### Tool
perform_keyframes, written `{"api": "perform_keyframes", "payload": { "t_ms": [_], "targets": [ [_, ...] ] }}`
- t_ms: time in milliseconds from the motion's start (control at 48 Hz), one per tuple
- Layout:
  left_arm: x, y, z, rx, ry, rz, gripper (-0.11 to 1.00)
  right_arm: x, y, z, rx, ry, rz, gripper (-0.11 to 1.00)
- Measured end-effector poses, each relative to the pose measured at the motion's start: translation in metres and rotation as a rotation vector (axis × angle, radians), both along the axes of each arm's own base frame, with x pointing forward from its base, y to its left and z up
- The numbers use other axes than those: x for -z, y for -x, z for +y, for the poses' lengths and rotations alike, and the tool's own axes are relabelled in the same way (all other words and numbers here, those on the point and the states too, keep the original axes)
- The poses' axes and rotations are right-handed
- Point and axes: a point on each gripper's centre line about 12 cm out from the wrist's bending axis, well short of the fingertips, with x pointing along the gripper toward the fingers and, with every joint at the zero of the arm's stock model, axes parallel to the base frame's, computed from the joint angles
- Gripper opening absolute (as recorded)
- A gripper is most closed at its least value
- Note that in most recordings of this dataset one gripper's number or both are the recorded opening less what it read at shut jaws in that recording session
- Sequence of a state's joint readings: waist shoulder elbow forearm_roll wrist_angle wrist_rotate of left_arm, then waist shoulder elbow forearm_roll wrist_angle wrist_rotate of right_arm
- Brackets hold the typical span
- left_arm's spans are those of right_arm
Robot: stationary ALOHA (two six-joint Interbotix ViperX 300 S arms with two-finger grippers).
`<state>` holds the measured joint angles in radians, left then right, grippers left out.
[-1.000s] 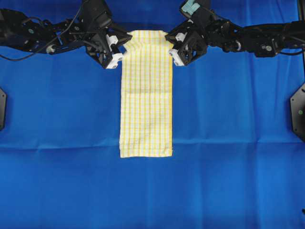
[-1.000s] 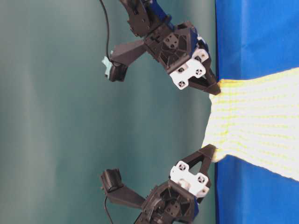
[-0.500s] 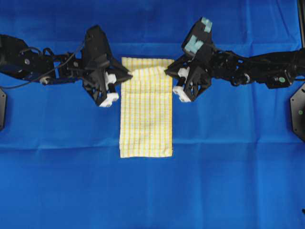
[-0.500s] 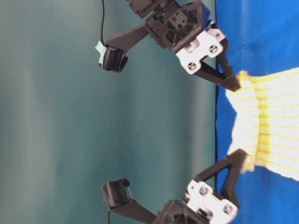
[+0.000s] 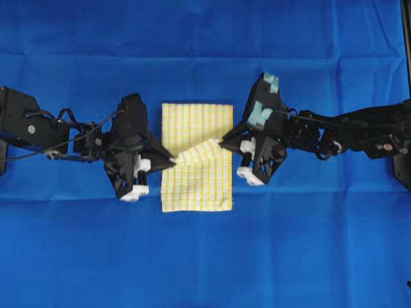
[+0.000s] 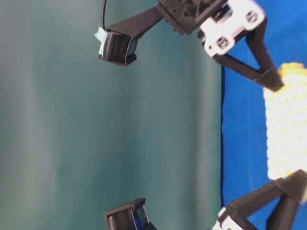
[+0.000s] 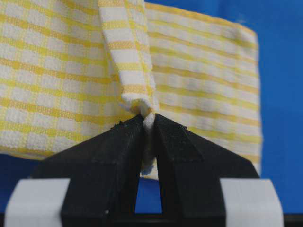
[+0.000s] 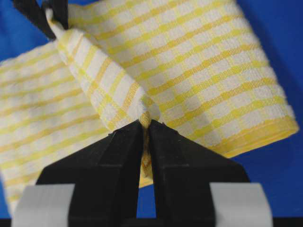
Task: Fold the yellow towel.
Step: 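Release the towel and move both grippers outward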
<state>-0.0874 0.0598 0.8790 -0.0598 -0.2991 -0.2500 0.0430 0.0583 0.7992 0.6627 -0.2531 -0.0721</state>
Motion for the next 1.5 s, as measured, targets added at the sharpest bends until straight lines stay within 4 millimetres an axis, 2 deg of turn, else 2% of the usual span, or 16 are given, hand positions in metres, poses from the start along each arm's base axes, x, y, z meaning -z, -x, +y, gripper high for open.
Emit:
{"api": "perform_keyframes", "payload": {
  "t_ms": [250,354,917,959,1042,1105,1125,1167,1230,1313,1355,1501],
  "targets": [
    [-0.002,0.002,-0.03,0.068,0.023,-0.004,0.06,0.001,0.002,0.033,-0.063,-0.017,-0.005,0.05],
    [-0.004,0.0,-0.036,0.084,0.025,-0.011,0.06,0.0,0.003,0.041,-0.076,-0.016,-0.015,0.05],
    [-0.004,0.0,-0.038,0.107,0.001,0.0,0.07,0.0,0.003,0.045,-0.084,-0.011,-0.022,0.05],
    [-0.004,-0.001,-0.036,0.103,0.0,0.001,0.11,0.0,0.003,0.045,-0.084,-0.011,-0.022,0.05],
    [-0.004,-0.001,-0.034,0.095,0.0,0.003,0.34,-0.001,0.003,0.044,-0.082,-0.011,-0.023,0.06],
    [-0.004,-0.001,-0.031,0.089,0.0,0.003,0.52,-0.001,0.003,0.044,-0.082,-0.011,-0.023,0.17],
    [-0.003,-0.001,-0.031,0.089,-0.002,0.007,0.59,0.0,0.003,0.045,-0.084,-0.011,-0.021,0.23],
    [-0.003,-0.001,-0.03,0.087,-0.001,0.011,0.67,0.0,0.003,0.045,-0.087,-0.008,-0.021,0.36],
    [-0.005,0.0,-0.029,0.084,-0.001,0.02,0.67,0.0,0.004,0.046,-0.089,-0.007,-0.021,0.56],
    [-0.012,0.002,-0.028,0.083,-0.001,0.026,0.63,-0.003,0.003,0.046,-0.091,-0.006,-0.028,0.78],
    [-0.018,0.004,-0.027,0.081,0.0,0.025,0.62,-0.005,0.004,0.046,-0.094,-0.005,-0.033,0.81],
    [-0.035,0.011,-0.021,0.082,-0.012,0.026,0.62,-0.02,0.004,0.046,-0.107,0.006,-0.075,0.75]
  ]
}}
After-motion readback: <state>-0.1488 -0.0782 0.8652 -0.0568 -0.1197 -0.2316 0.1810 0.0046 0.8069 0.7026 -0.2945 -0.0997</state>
